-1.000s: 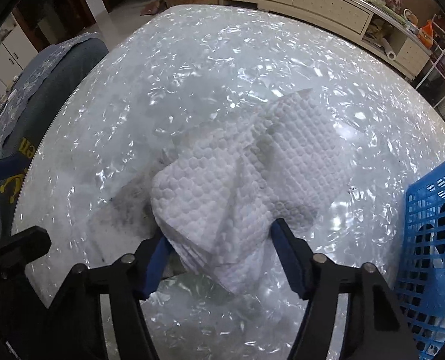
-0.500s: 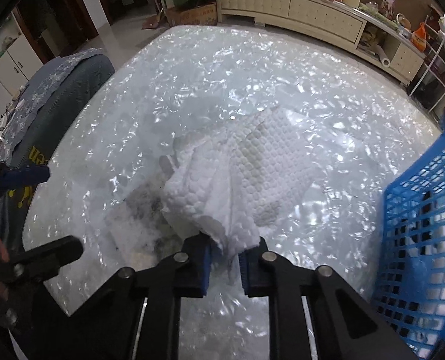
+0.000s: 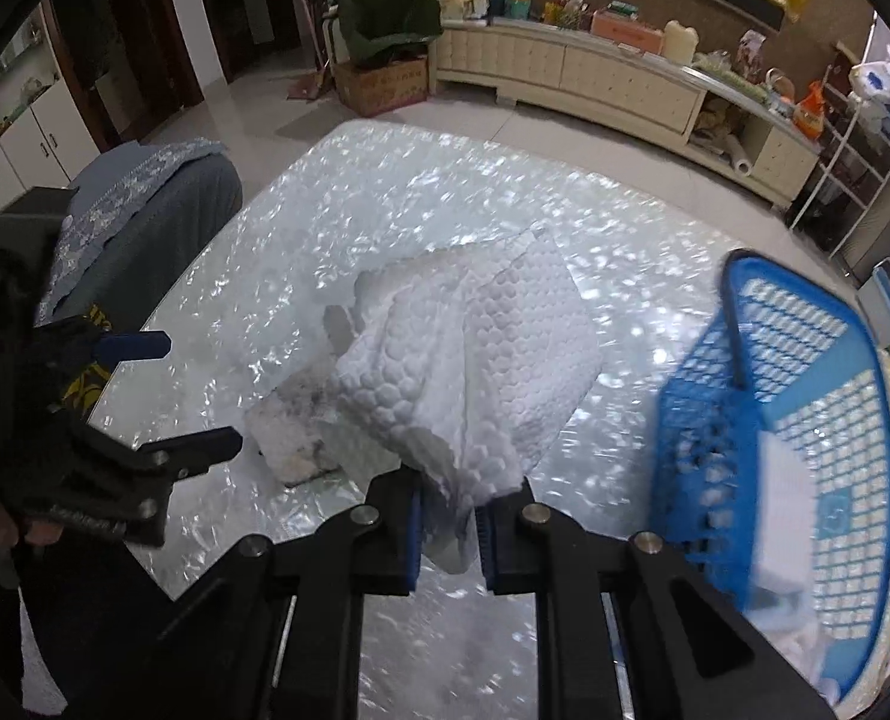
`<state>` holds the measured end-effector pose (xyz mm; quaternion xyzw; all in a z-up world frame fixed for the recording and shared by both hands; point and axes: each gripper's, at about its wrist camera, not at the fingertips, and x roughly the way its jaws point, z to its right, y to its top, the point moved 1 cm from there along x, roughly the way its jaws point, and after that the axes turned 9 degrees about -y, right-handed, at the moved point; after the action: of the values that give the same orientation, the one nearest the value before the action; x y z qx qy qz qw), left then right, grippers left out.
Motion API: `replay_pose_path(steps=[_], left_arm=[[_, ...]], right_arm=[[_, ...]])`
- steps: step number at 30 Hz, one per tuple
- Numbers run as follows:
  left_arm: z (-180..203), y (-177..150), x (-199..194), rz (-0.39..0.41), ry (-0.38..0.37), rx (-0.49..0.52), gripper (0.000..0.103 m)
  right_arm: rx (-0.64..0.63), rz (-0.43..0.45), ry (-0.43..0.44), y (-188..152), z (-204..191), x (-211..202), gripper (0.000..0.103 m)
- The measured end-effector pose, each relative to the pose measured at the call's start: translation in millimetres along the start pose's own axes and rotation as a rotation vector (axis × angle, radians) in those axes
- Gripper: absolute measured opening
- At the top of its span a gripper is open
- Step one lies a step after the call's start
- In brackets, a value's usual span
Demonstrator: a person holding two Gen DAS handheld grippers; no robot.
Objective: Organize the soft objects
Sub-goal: 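Lift the white waffle towel into the basket and open the right gripper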
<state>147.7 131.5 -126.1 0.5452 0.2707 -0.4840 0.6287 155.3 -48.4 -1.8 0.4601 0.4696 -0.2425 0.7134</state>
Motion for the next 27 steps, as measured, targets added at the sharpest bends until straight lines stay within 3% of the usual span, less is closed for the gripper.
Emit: replay_pose_path(steps=[13,20,27], left_arm=[[48,-3,-13,0.010,-0.034,0.132,0.103],[97,10,-36,0.068,-0.095,0.204,0.103],[132,22,-42,0.089,-0.113,0.254,0.103]], right_arm=[[0.091,0.118,-0.071,-30,72,-87,0.013],[0.144,0.096,-0.144,-45,112,-90,0.013],[0.177,0.056,-0.158,-51,136,-76,0.013]])
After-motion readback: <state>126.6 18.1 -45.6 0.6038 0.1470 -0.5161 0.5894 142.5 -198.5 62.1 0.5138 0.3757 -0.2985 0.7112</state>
